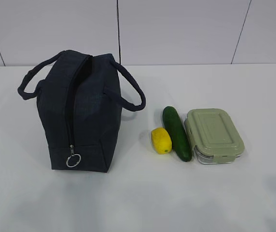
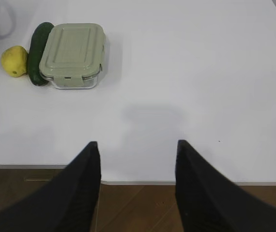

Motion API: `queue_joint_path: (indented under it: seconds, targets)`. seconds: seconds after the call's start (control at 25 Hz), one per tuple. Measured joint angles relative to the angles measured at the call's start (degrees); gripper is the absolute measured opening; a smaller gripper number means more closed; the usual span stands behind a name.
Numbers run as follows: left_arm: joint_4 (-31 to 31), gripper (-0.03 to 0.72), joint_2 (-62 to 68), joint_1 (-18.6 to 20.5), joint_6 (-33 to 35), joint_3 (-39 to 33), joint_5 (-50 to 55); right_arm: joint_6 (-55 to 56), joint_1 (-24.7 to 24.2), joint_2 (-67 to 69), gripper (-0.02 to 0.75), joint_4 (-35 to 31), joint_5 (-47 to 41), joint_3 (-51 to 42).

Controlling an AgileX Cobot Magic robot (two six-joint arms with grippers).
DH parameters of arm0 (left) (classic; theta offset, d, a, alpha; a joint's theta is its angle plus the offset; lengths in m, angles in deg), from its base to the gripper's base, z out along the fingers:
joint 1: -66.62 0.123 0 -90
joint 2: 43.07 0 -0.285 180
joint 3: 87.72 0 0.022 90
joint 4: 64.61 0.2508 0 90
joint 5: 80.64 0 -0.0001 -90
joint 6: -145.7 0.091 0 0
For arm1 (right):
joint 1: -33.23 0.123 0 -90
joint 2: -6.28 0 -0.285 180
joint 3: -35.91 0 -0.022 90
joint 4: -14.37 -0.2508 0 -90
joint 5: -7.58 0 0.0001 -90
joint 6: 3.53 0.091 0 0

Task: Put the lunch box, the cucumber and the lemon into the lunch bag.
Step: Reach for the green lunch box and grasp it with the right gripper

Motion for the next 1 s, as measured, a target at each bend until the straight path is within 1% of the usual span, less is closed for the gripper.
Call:
queue_joint_path:
  seconds: [0.2,0.32,0.44,0.56,0.64,0.8,0.92,1.0]
  targets:
    - [0.00,0.237,0.00,0.00,0.00,0.00,0.00,0.00,0.00,0.00,0.386,-0.04,0.00,0.10]
    - [0.00,0.237,0.00,0.00,0.00,0.00,0.00,0.00,0.00,0.53,0.386,-2.83,0.12,1.03]
    - [-0.10,0.237,0.00,0.00,0.00,0.00,0.00,0.00,0.00,5.44,0.386,-7.70,1.94,1.38]
    - [-0.10,0.237,0.00,0.00,0.00,0.00,0.00,-0.40,0.00,13.29,0.386,-15.06,6.27,1.38]
    - [-0.10,0.236,0.00,0.00,0.00,0.00,0.00,-3.38,0.00,18.10,0.386,-21.45,8.77,1.38]
    - [-0.10,0.237,0.00,0.00,0.00,0.00,0.00,-14.36,0.00,29.51,0.386,-36.56,12.03,1.38]
    - [-0.10,0.237,0.00,0.00,0.00,0.00,0.00,-24.11,0.00,38.08,0.386,-47.17,12.81,2.00]
    - [-0.10,0.237,0.00,0.00,0.00,0.00,0.00,-30.43,0.00,44.27,0.386,-52.58,12.56,3.72]
